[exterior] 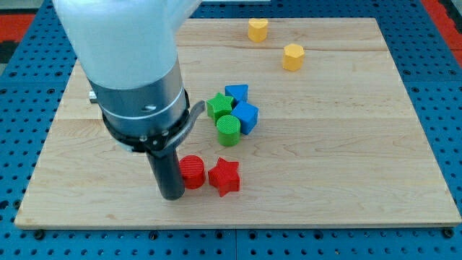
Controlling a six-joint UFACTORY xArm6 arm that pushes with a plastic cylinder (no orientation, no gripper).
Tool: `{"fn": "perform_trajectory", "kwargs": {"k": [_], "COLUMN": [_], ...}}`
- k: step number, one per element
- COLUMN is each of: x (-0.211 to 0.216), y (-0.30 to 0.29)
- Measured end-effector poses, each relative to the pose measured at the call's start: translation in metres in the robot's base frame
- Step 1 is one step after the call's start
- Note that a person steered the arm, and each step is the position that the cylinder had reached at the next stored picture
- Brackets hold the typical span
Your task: Push the red circle into the red star
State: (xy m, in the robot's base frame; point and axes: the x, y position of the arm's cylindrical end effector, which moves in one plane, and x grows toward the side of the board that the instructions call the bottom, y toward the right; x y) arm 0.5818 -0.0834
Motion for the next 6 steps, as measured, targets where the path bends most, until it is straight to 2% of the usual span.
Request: {"fn": "perform_trajectory", "kwargs": {"k": [2, 3, 4, 6], "x": [0.015, 0.004, -0.035, -0.080], "y": [-0.015, -0.011, -0.011, 0.095]}}
